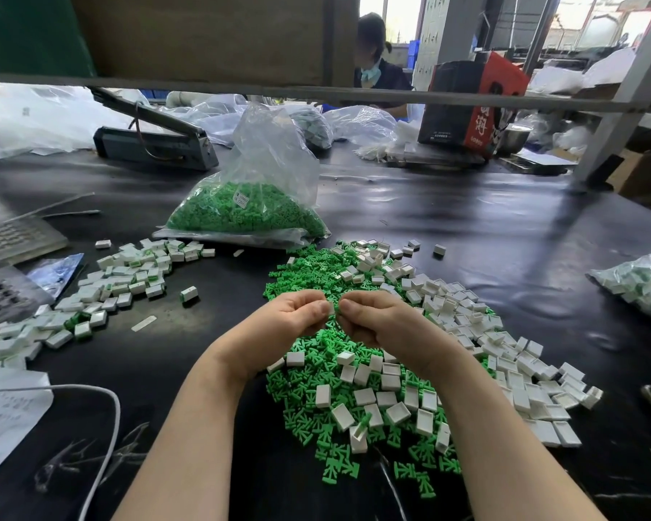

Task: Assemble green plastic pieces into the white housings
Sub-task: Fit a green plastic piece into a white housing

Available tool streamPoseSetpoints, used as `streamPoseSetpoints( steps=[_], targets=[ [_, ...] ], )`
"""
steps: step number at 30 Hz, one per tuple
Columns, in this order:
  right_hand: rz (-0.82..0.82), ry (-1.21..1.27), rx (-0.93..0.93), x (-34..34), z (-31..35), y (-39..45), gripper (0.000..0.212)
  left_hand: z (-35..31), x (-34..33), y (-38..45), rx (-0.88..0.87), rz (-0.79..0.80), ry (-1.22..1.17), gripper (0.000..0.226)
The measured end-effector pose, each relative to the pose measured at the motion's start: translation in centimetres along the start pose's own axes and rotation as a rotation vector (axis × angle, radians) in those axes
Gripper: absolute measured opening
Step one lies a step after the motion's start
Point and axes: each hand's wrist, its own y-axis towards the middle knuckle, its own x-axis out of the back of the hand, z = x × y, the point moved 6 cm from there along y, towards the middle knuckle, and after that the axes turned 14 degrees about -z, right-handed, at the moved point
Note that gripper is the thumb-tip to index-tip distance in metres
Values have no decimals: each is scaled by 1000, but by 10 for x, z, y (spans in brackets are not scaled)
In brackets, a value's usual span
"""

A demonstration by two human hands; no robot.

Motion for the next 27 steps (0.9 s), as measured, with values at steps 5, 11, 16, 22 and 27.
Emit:
streamPoseSetpoints(
  steps=[5, 11, 16, 22, 27],
  targets=[
    [28, -99, 35, -1, -3, 2, 30, -1, 0, -1, 5, 20, 22, 14],
    [47, -131, 51, -1, -4, 2, 31, 0, -2, -2, 7, 46, 53, 19],
    [61, -124, 51, 0, -6, 1, 30, -2, -4, -2, 10, 60, 39, 28],
    [66, -145, 29, -2, -9, 2, 25, -3, -5, -4, 5, 68, 55, 28],
    [76, -132, 32, -3, -8, 1, 18, -4, -4, -5, 1, 70, 59, 26]
  ],
)
